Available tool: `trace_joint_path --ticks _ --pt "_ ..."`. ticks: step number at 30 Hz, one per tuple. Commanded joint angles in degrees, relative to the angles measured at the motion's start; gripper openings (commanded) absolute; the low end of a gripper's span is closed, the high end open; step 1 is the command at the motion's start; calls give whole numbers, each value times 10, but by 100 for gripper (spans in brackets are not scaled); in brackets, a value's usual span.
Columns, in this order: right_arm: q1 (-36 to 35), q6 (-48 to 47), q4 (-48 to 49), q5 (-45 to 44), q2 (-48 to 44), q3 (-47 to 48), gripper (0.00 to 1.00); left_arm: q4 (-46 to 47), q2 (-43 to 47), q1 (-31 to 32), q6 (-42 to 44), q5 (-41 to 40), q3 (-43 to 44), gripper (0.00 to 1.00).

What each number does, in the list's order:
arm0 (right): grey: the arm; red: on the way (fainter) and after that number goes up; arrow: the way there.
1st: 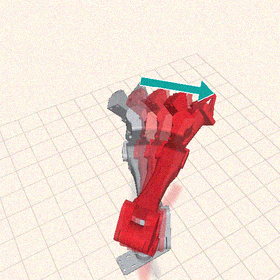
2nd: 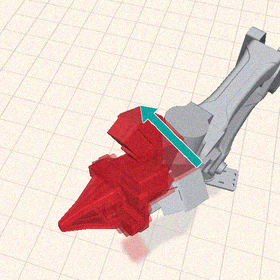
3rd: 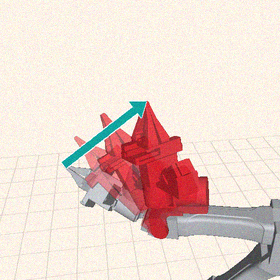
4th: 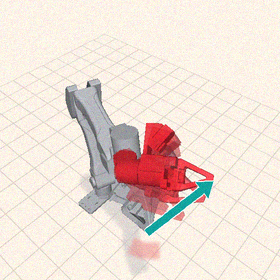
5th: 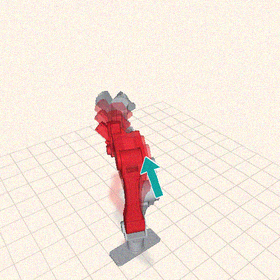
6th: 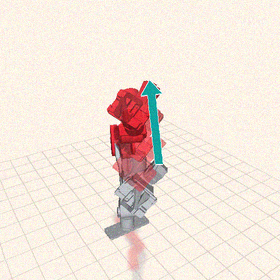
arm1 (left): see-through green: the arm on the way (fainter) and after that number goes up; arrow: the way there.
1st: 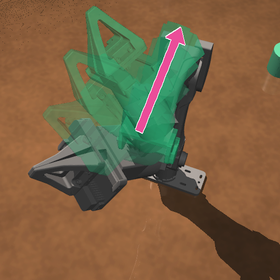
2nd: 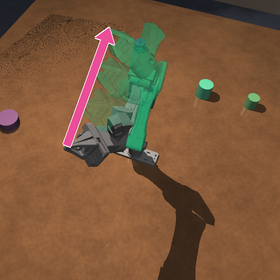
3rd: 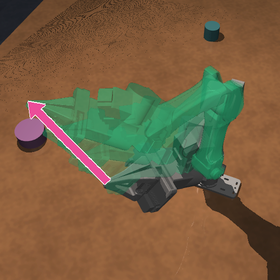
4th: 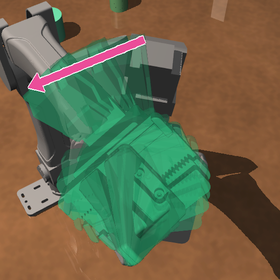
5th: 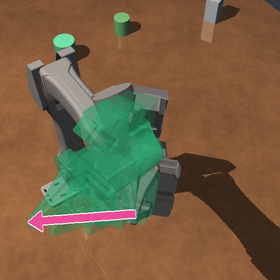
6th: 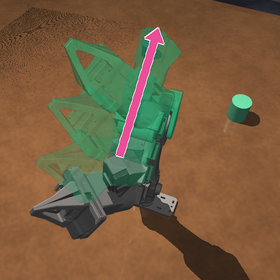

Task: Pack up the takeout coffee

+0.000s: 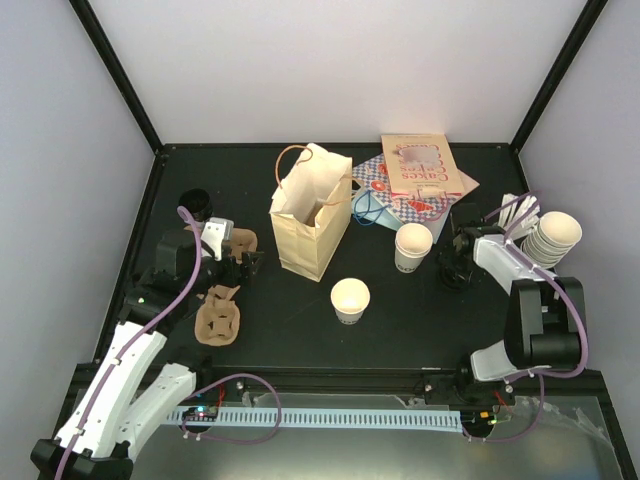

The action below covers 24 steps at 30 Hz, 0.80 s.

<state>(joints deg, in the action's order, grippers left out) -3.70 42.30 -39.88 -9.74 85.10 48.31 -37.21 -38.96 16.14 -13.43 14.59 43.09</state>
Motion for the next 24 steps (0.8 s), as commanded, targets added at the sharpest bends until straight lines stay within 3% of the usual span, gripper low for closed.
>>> trace_joint_path --ticks 1,15,21,24 --pt "5 0 -16 0 -30 9 77 5 9 1 10 -4 2 99" --pt "4 -10 -38 0 -68 9 76 5 9 1 10 -4 2 99" --pt "-6 -19 -60 -119 -128 -1 76 5 9 1 11 -4 2 99" --pt "-5 -48 -52 -73 -145 -9 76 6 7 1 10 -3 2 99"
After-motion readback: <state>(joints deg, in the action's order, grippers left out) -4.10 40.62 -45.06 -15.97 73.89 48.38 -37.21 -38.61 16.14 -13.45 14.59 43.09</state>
